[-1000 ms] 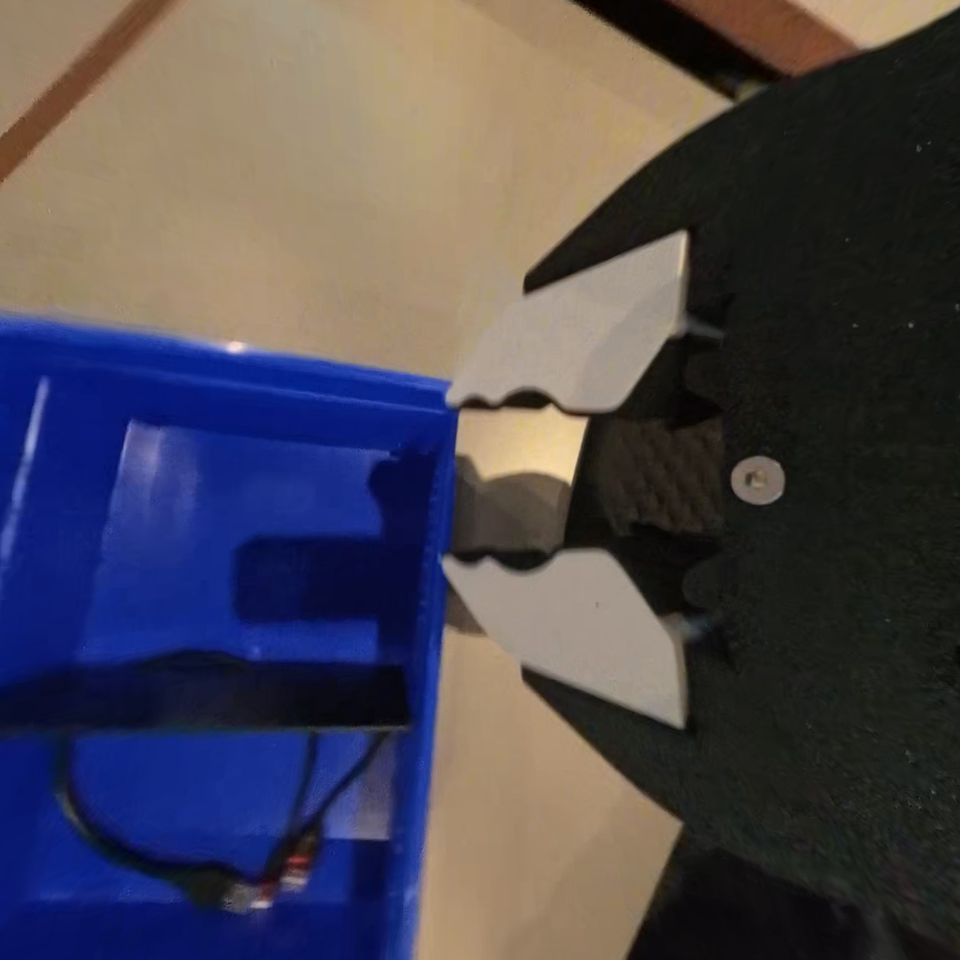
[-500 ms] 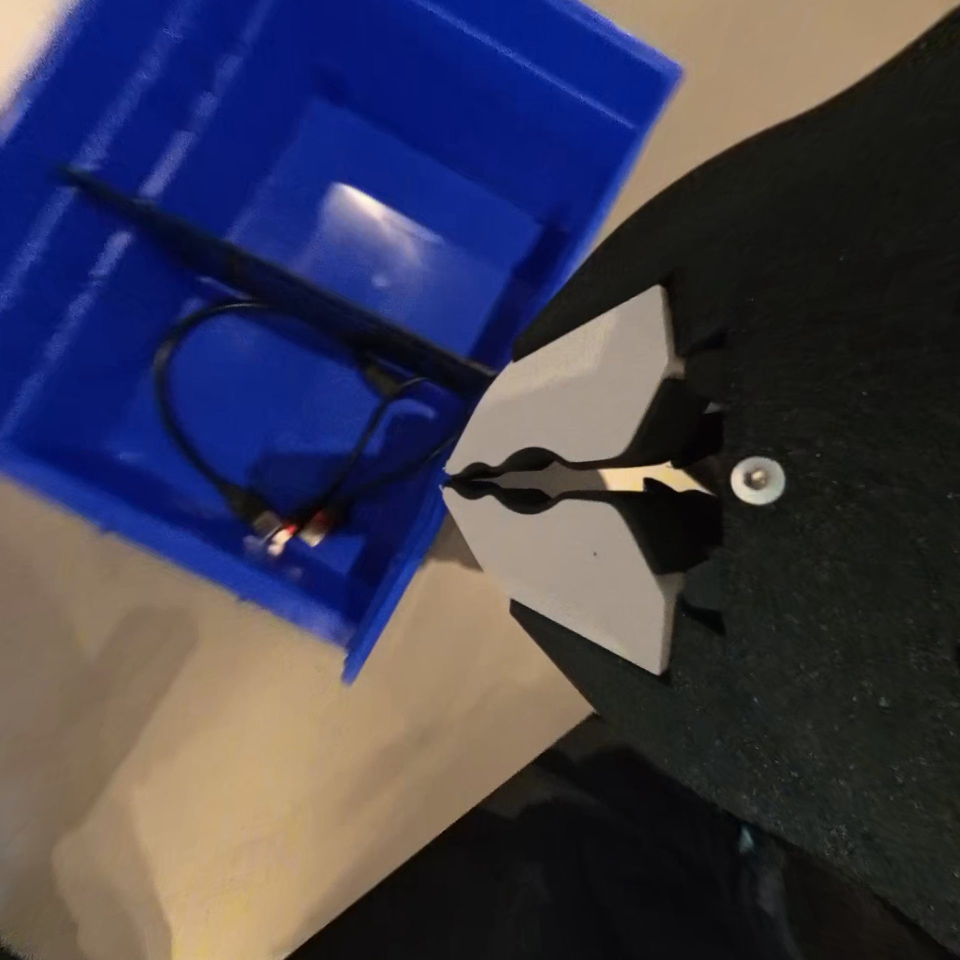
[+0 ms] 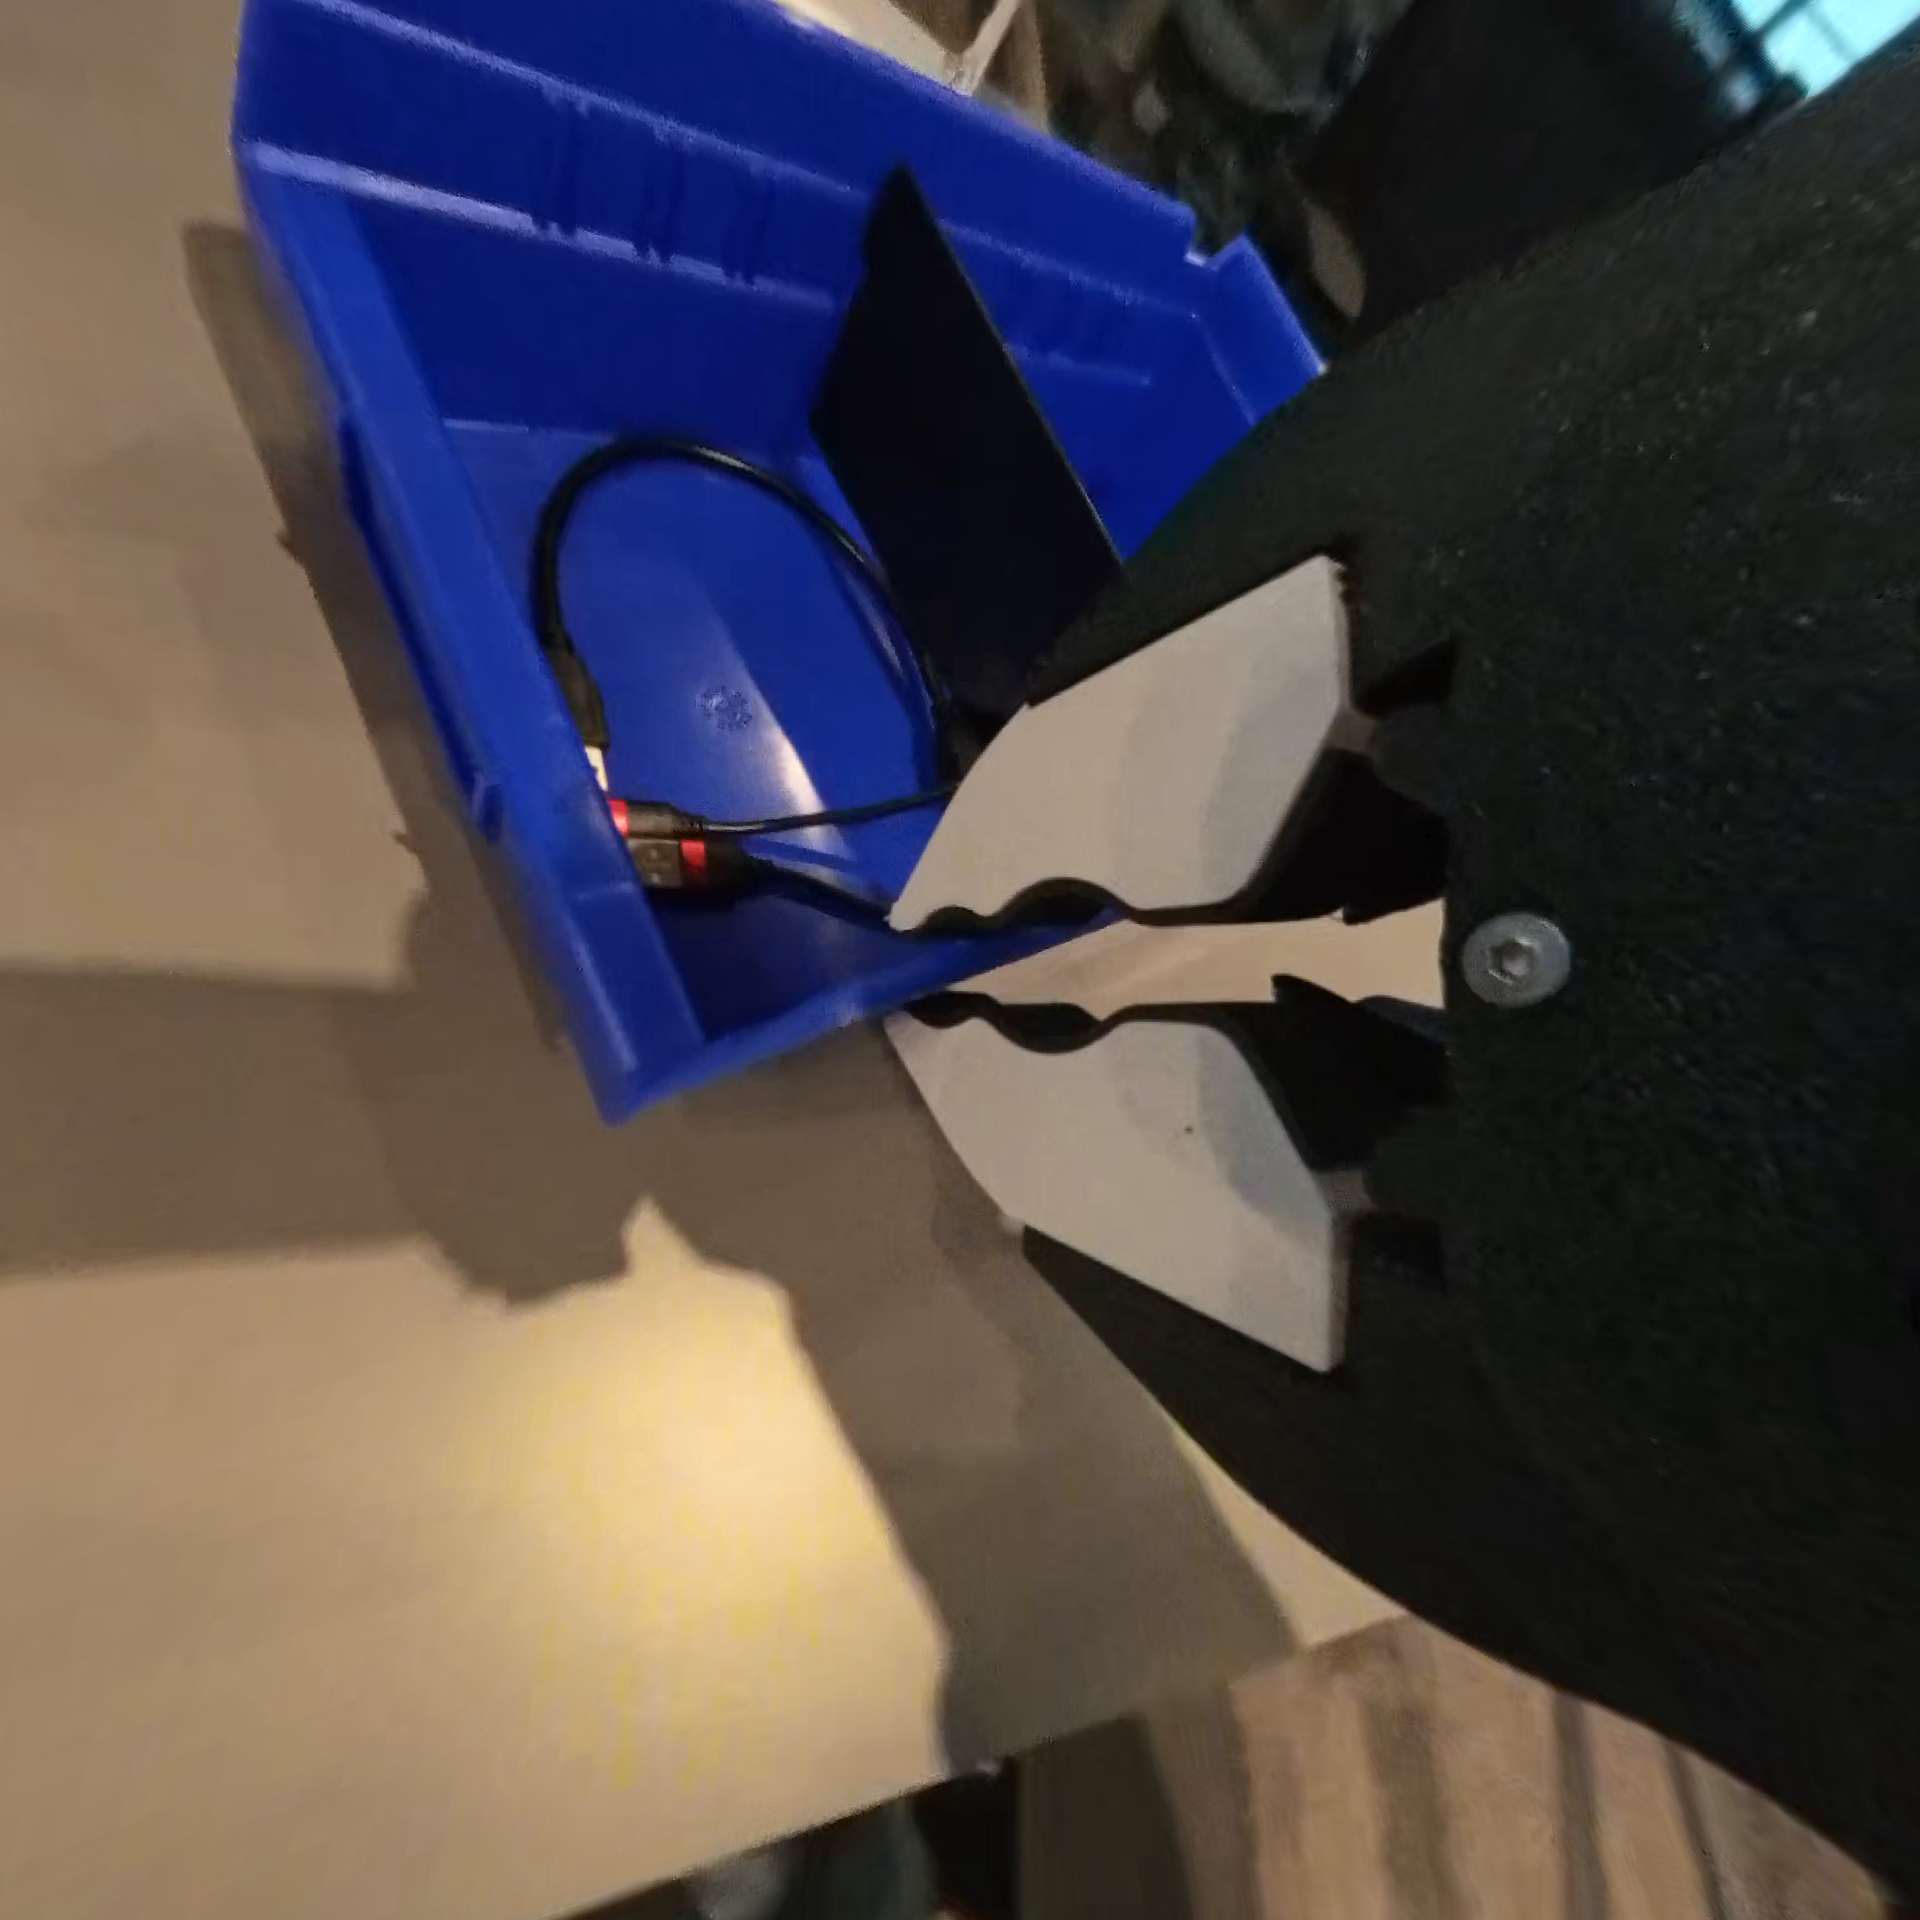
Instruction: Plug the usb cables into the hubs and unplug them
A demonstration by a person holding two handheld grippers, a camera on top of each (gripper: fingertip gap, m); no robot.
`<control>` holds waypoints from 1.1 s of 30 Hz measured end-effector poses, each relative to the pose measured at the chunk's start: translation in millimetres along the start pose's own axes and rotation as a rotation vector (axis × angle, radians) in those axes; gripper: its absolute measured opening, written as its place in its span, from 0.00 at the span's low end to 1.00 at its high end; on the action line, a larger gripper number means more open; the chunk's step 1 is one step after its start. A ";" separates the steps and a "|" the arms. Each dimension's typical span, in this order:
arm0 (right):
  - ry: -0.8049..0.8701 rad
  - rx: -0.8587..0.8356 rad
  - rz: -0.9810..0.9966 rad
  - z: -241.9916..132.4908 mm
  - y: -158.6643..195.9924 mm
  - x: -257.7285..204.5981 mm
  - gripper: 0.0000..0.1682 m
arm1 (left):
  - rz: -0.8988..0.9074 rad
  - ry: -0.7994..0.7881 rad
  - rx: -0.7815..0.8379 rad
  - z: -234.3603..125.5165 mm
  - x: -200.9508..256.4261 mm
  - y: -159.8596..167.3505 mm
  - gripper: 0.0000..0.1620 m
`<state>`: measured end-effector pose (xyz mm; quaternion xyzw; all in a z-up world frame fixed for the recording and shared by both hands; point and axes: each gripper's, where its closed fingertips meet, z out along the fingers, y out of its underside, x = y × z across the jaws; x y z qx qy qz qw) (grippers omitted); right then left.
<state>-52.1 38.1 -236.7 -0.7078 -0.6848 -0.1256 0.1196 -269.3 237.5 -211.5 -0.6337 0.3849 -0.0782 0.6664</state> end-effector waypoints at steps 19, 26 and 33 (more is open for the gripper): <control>-0.006 0.014 1.033 -39.8 210.7 35.2 0.29 | 0.001 0.018 -0.023 4.3 6.0 6.1 0.00; -0.026 -0.236 1.261 -4.8 231.9 31.6 0.44 | 0.002 0.023 -0.020 4.1 7.0 5.3 0.00; -0.074 -0.215 1.350 12.3 227.6 40.0 0.11 | 0.032 0.026 -0.020 4.1 10.5 4.0 0.00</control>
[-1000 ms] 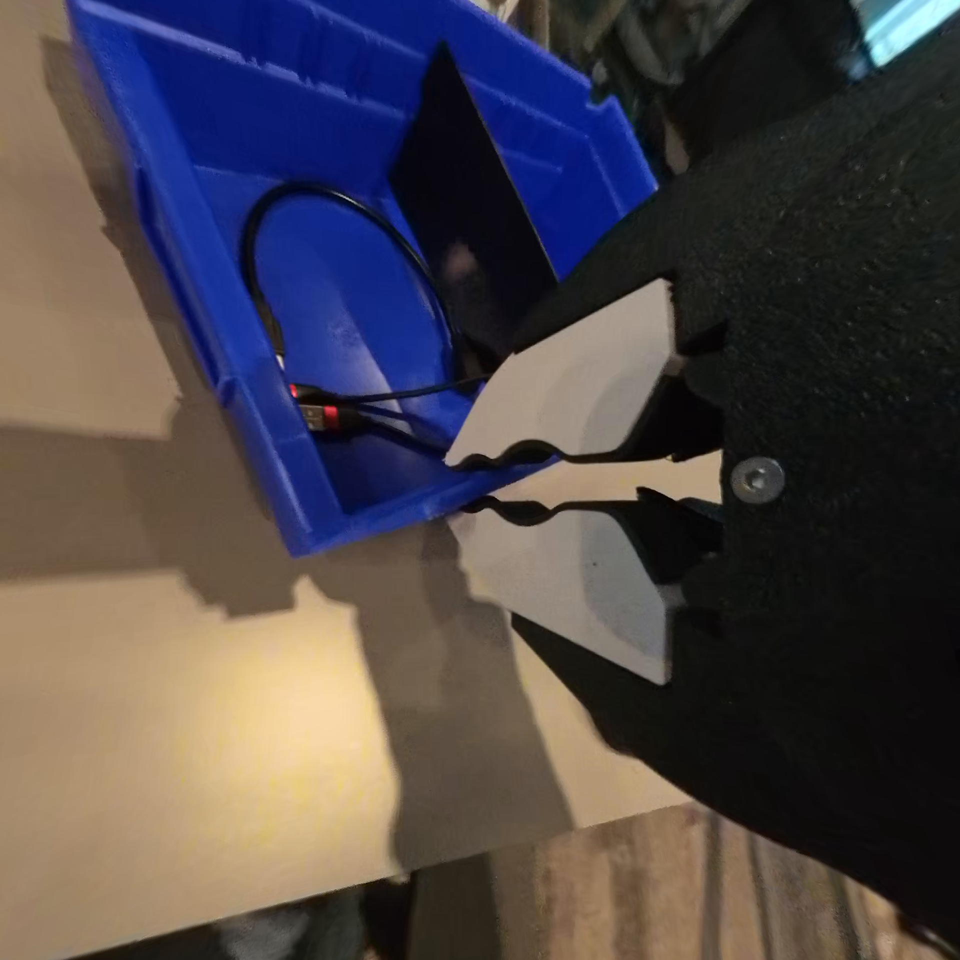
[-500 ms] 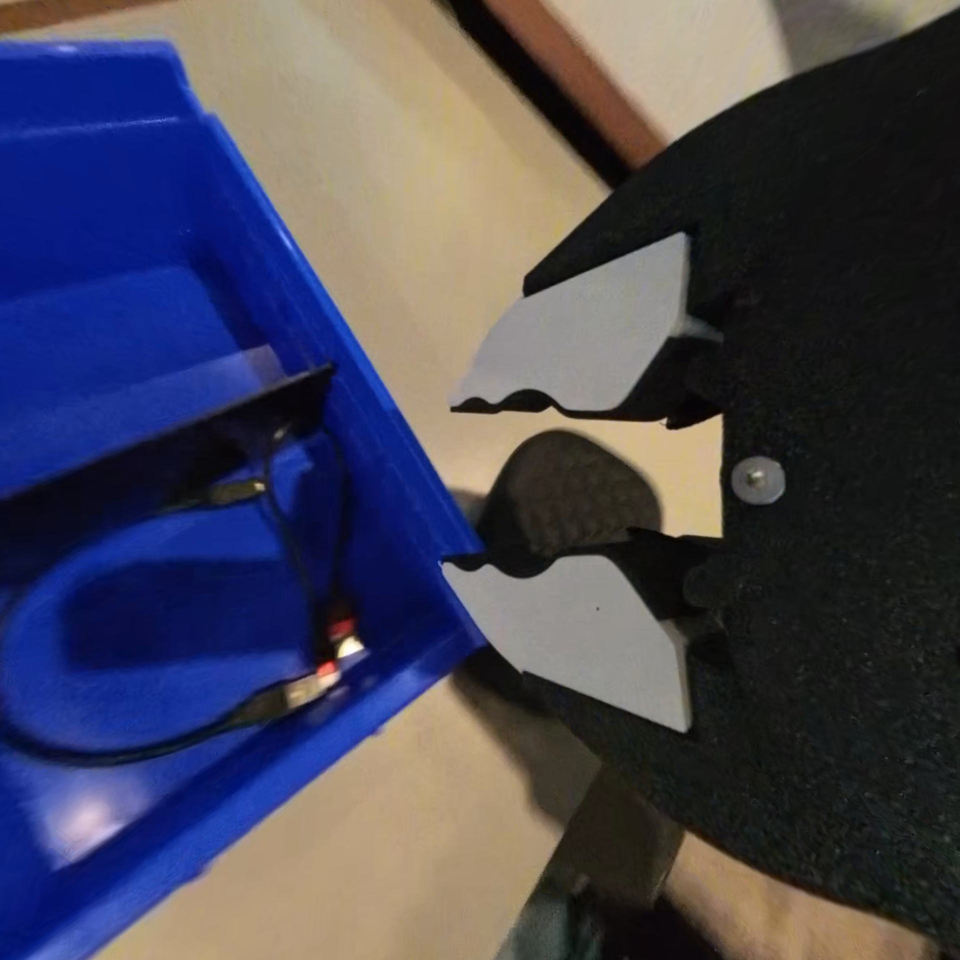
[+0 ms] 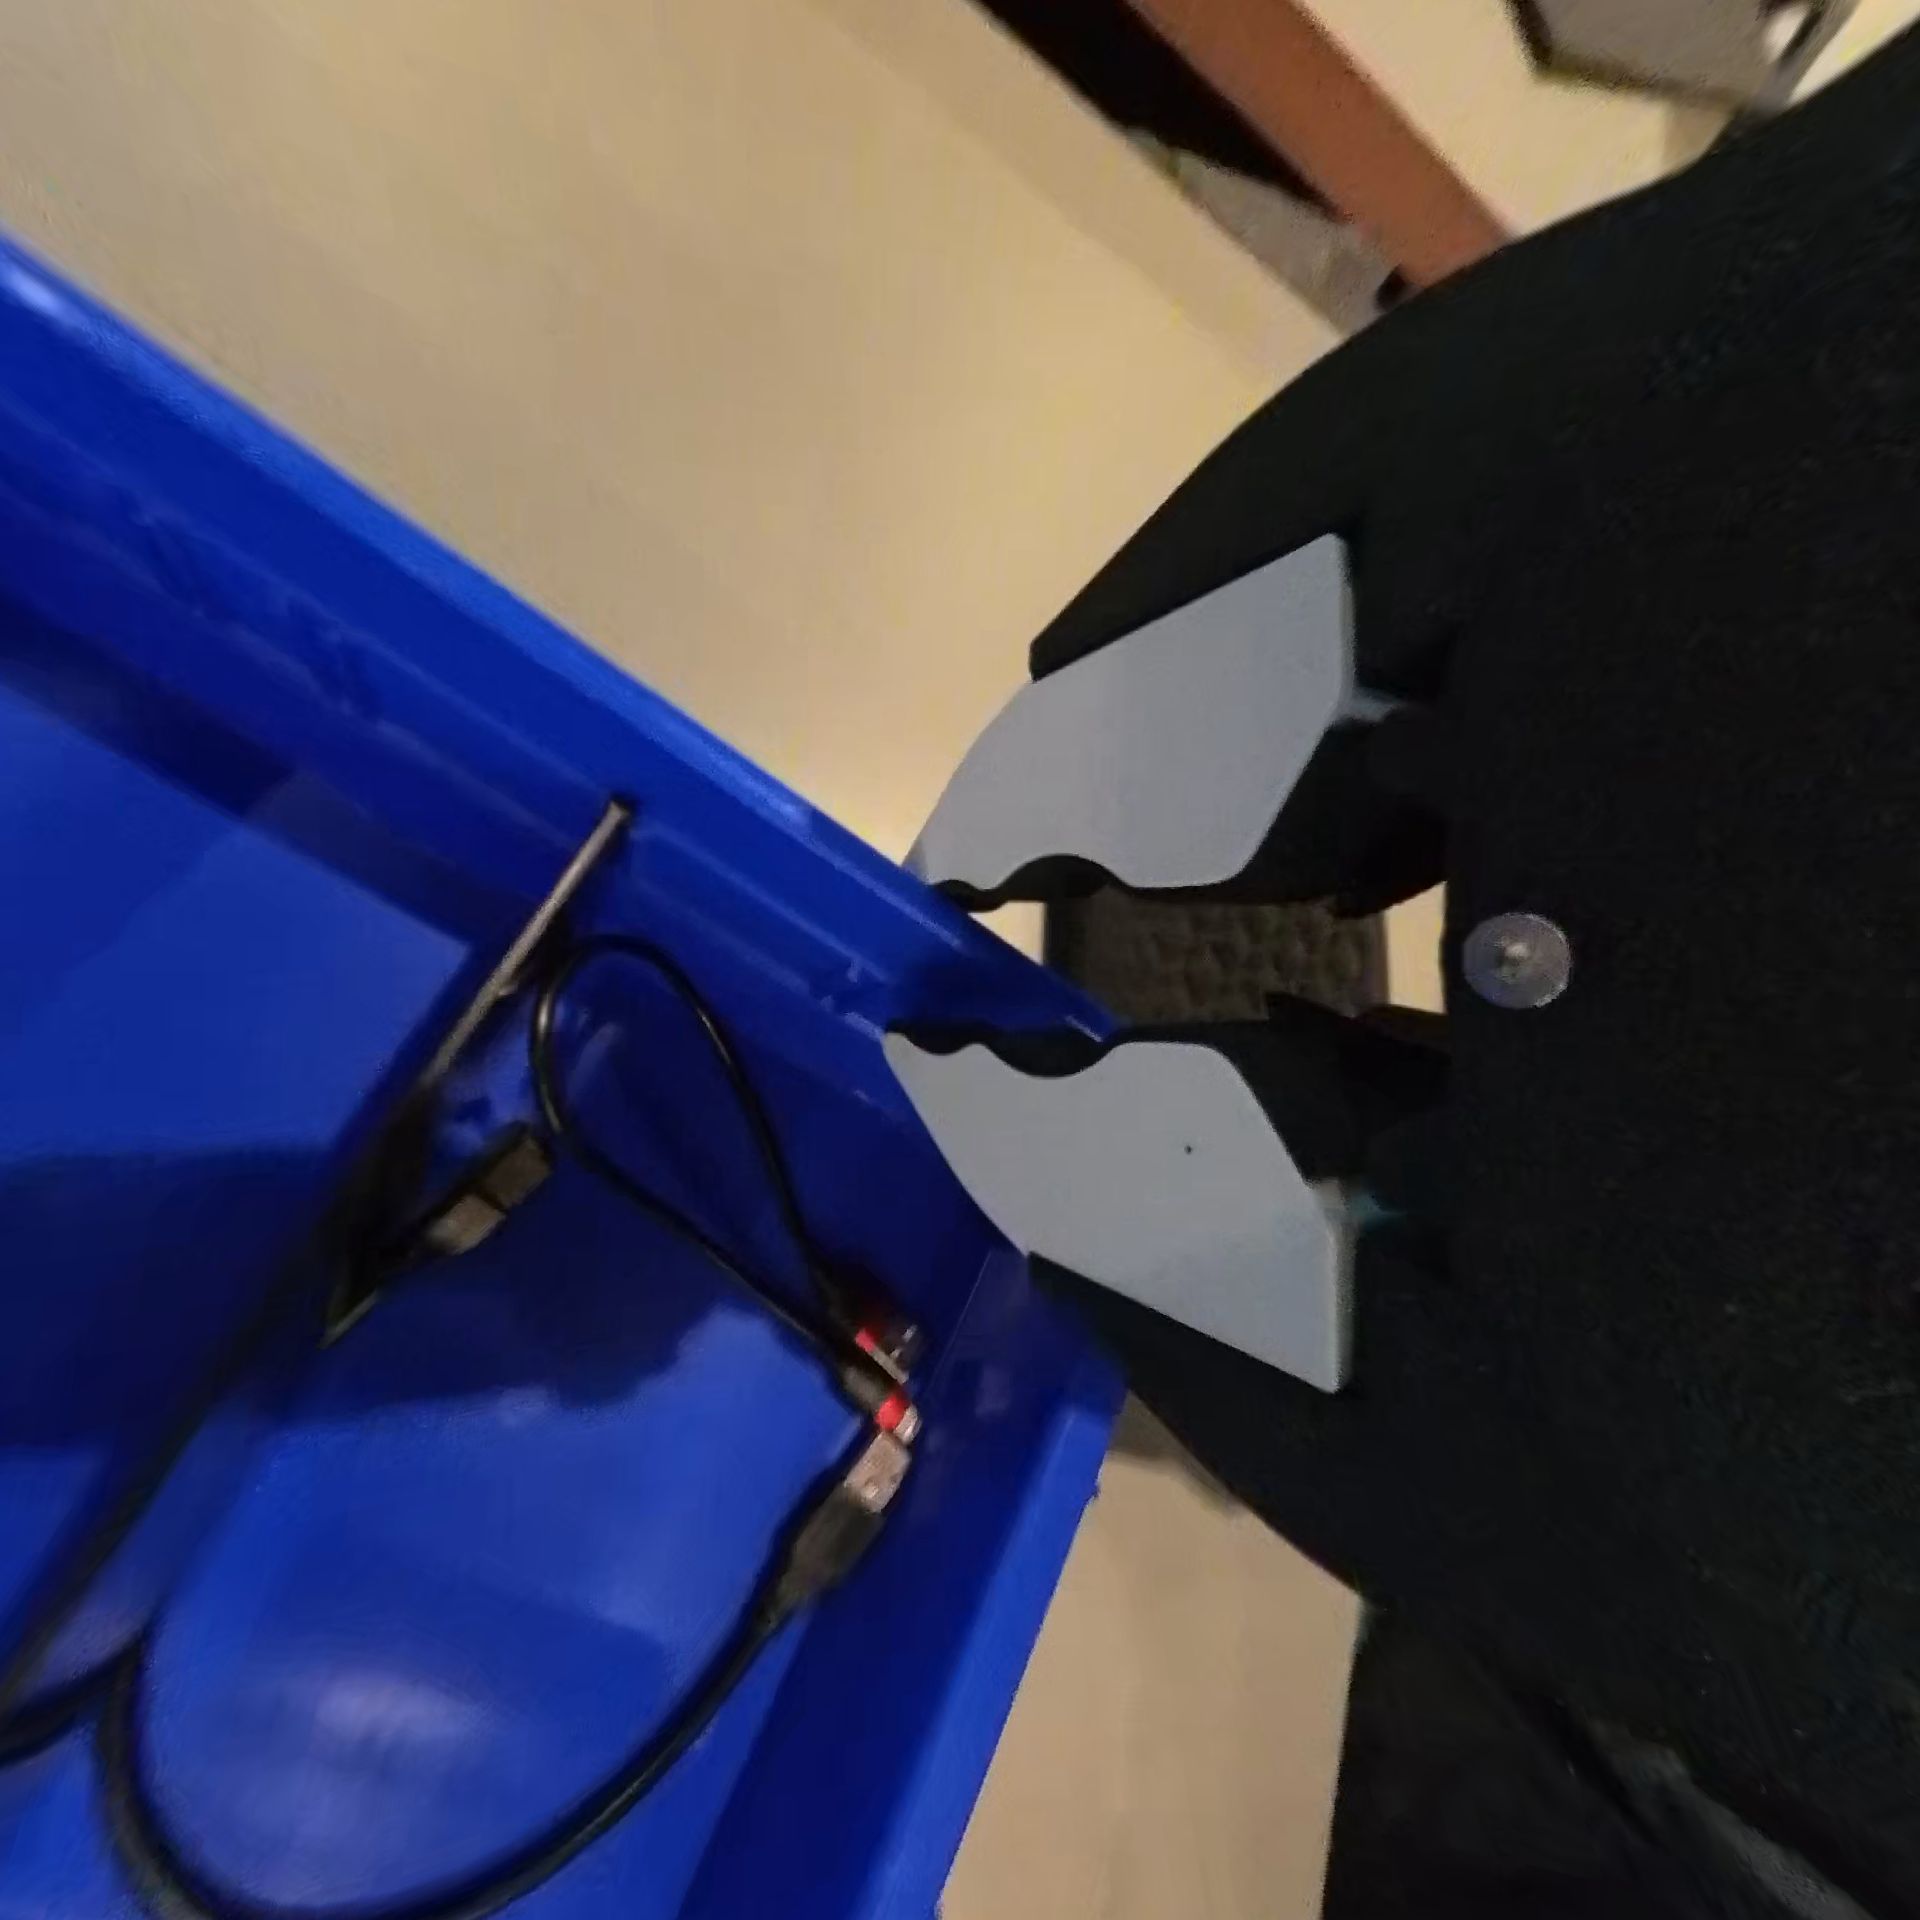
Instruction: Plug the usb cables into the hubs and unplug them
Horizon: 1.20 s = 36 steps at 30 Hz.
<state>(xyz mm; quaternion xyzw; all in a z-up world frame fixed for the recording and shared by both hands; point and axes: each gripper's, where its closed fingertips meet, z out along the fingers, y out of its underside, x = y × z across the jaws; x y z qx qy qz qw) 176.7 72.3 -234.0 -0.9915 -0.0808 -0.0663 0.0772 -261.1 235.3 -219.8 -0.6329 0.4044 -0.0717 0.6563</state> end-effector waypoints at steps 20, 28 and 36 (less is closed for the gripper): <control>-0.007 0.101 0.416 19.8 15.0 136.7 0.06 | 0.001 0.000 -0.017 2.0 -0.6 5.0 0.00; 0.112 0.343 0.332 -17.0 6.6 133.4 0.26 | 0.012 0.007 -0.016 2.9 2.9 4.6 0.00; -0.164 0.876 0.039 -107.5 -57.4 -28.5 0.27 | -0.035 0.045 -0.032 8.4 11.4 11.5 0.00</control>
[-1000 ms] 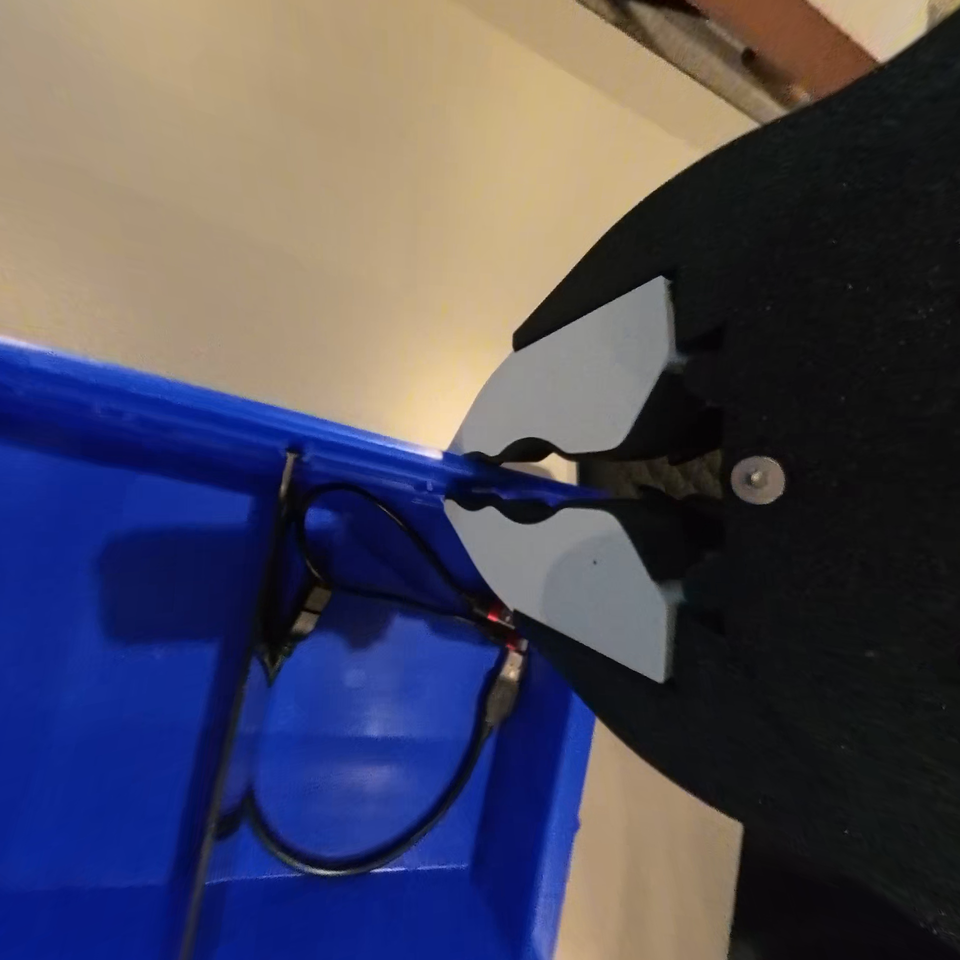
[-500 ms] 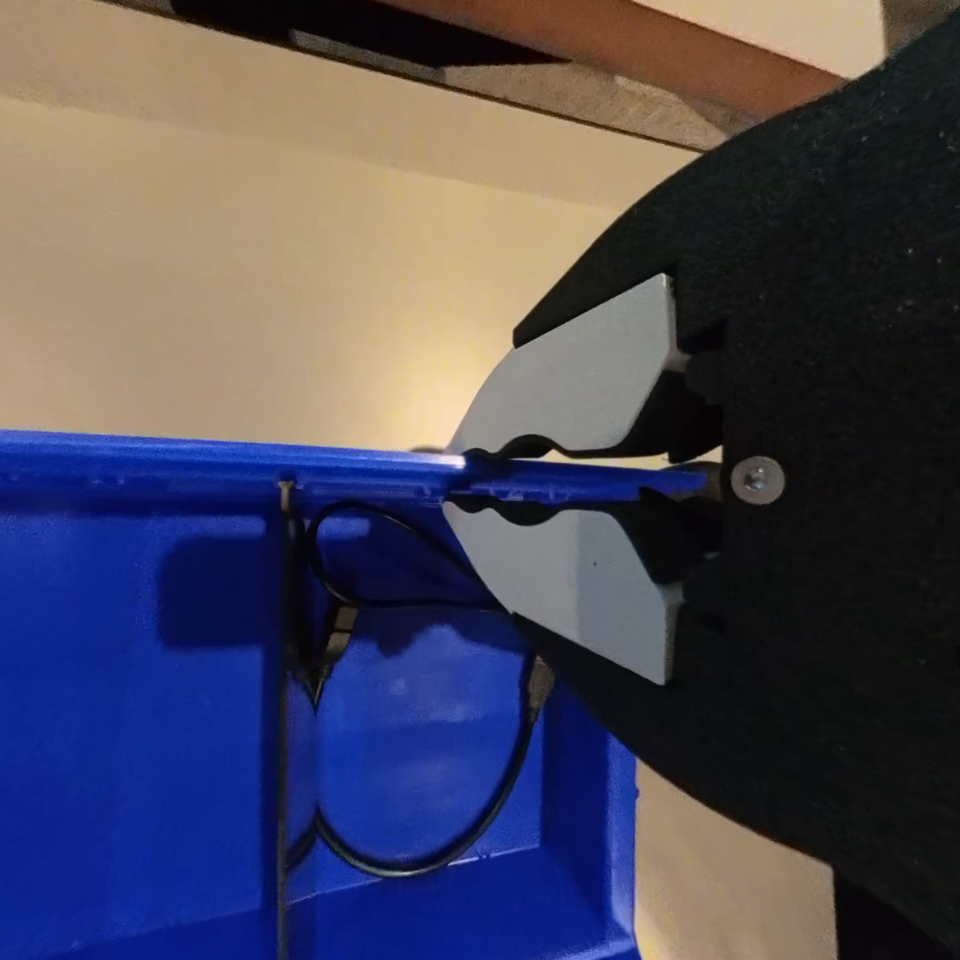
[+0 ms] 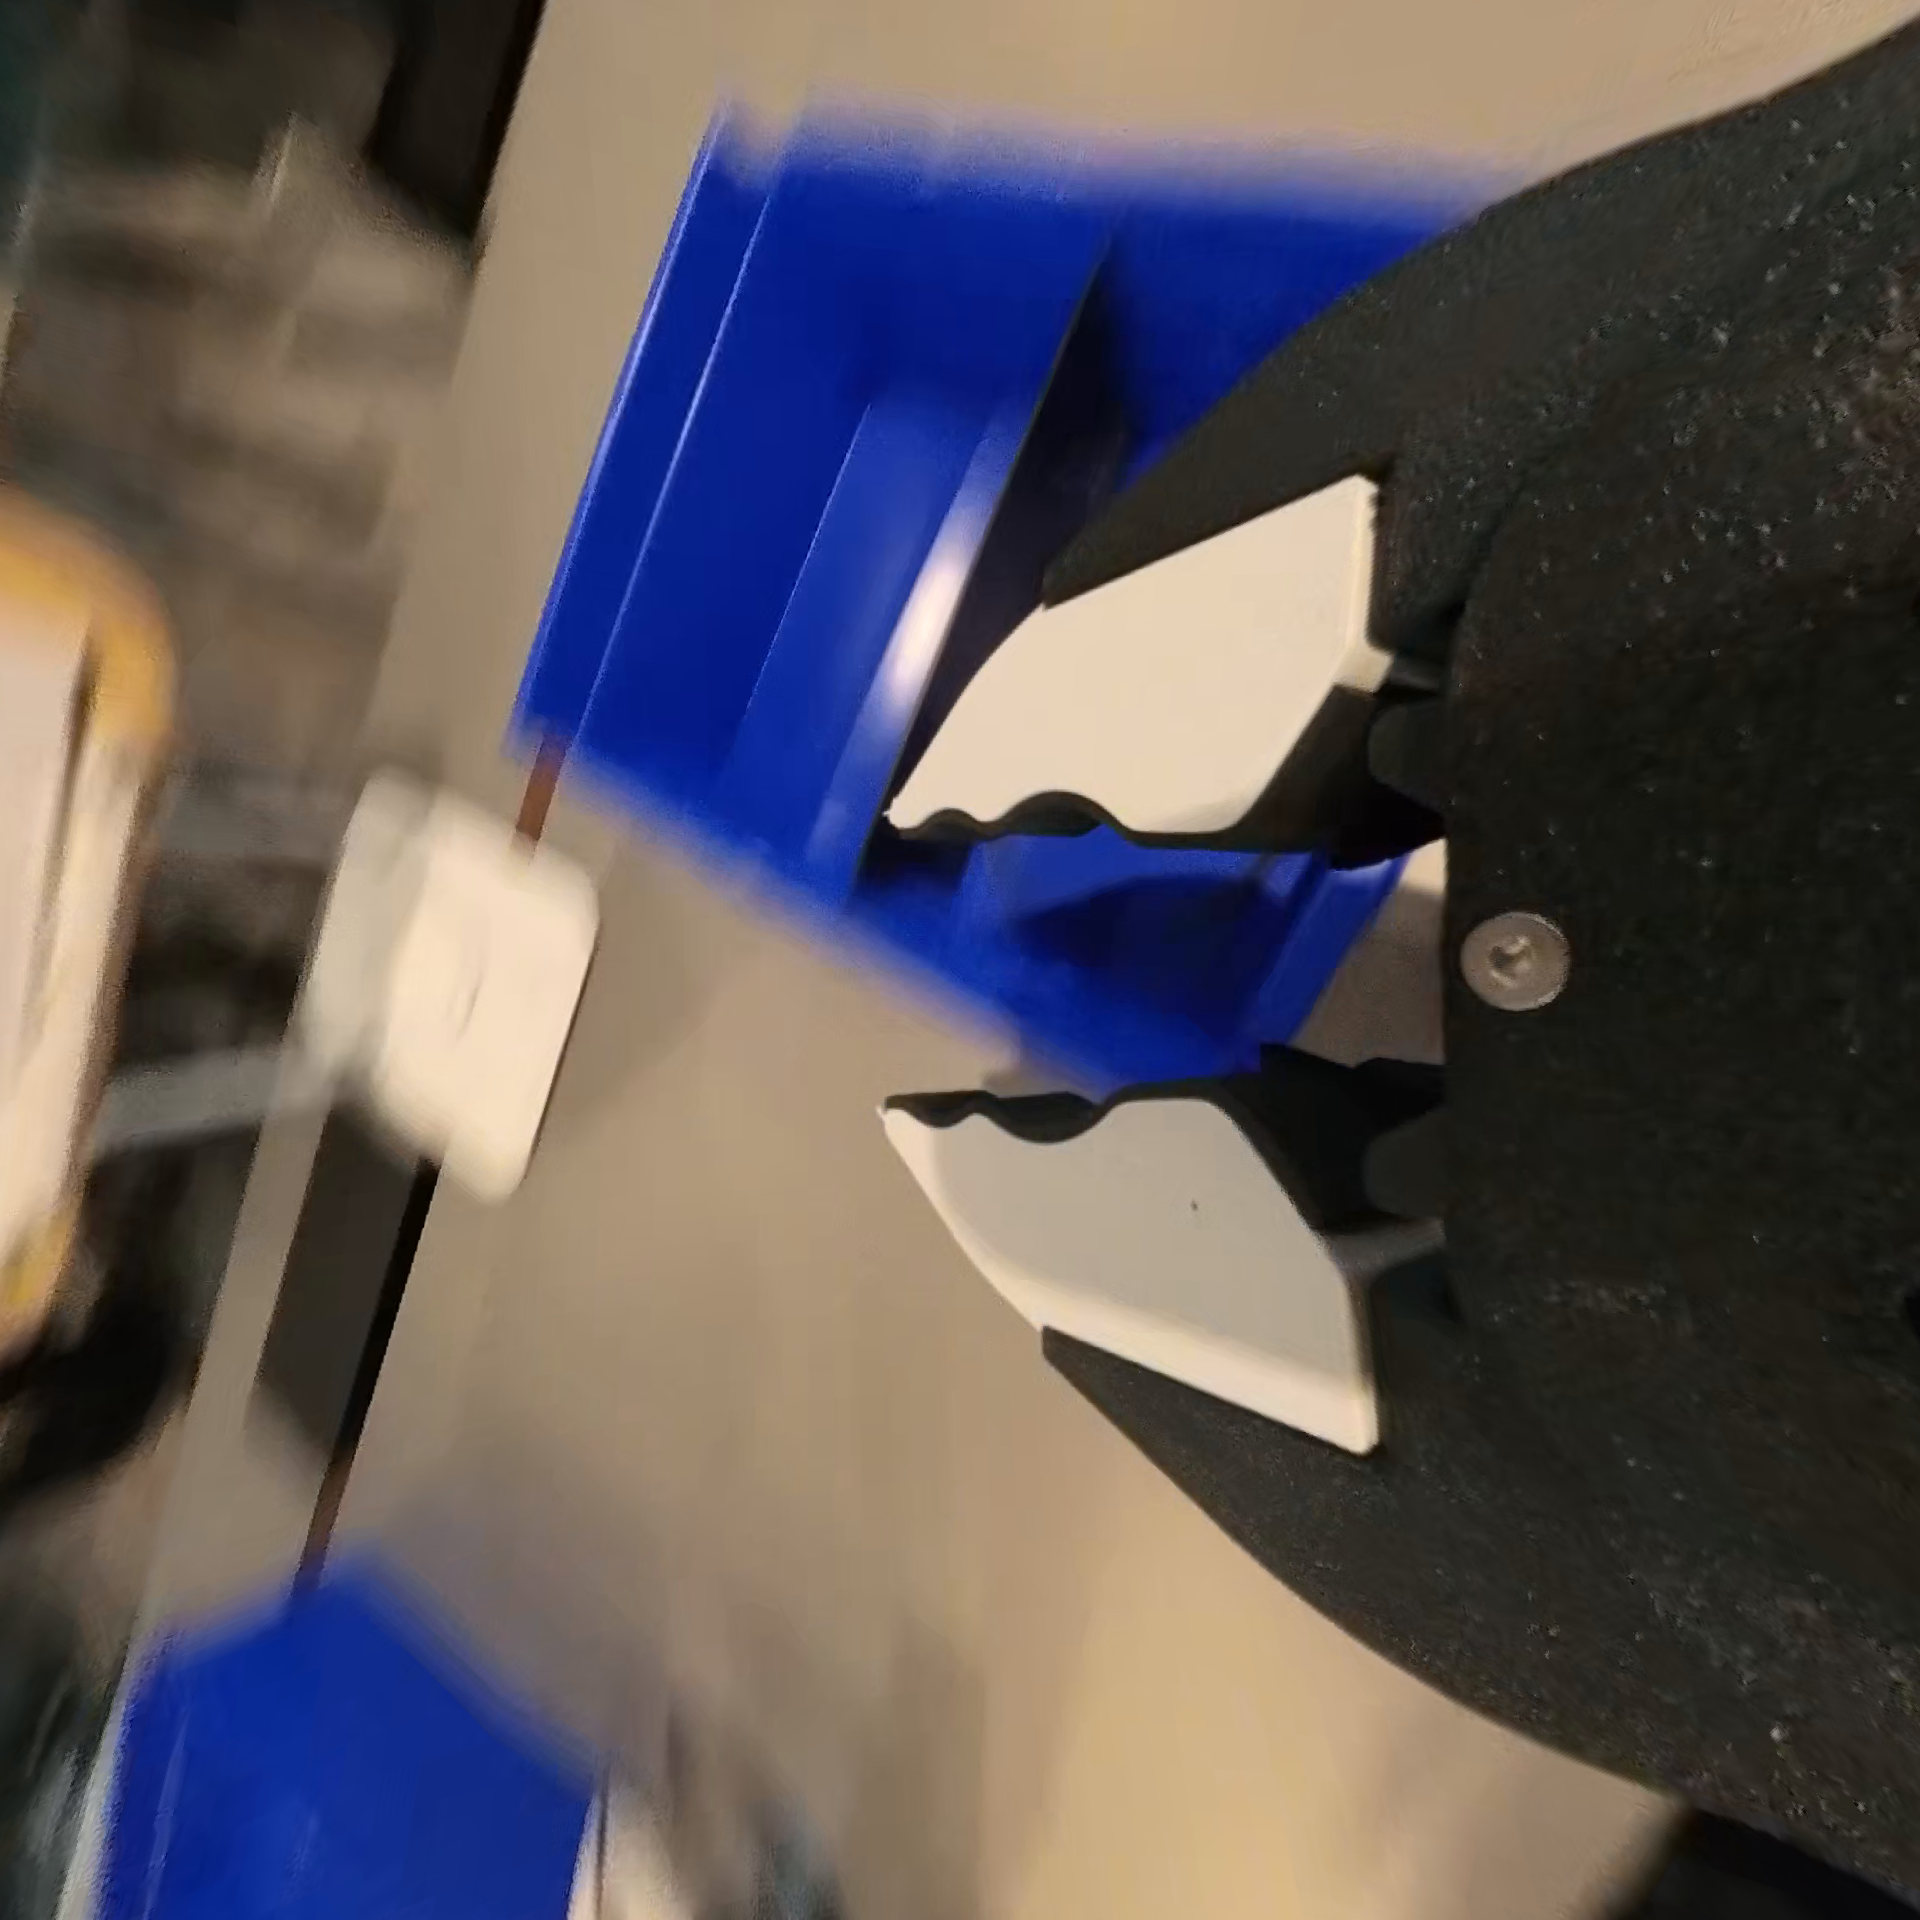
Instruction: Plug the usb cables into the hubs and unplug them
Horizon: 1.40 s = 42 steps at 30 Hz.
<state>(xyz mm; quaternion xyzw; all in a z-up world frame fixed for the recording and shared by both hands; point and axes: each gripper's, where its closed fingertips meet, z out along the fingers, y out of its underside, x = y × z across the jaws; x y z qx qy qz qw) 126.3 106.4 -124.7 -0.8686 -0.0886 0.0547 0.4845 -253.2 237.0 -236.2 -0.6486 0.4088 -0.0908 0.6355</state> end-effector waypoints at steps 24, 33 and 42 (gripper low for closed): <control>-0.344 0.235 -0.147 125.6 61.4 -205.1 0.30 | 0.085 0.030 -0.010 3.2 15.4 -0.1 0.00; -0.365 0.216 -0.191 126.1 65.9 -220.4 0.30 | 0.112 -0.013 0.004 3.3 10.7 -1.2 0.00; -0.338 0.211 -0.217 128.2 67.7 -219.0 0.29 | -0.064 -0.227 -0.037 4.2 -32.0 5.3 0.00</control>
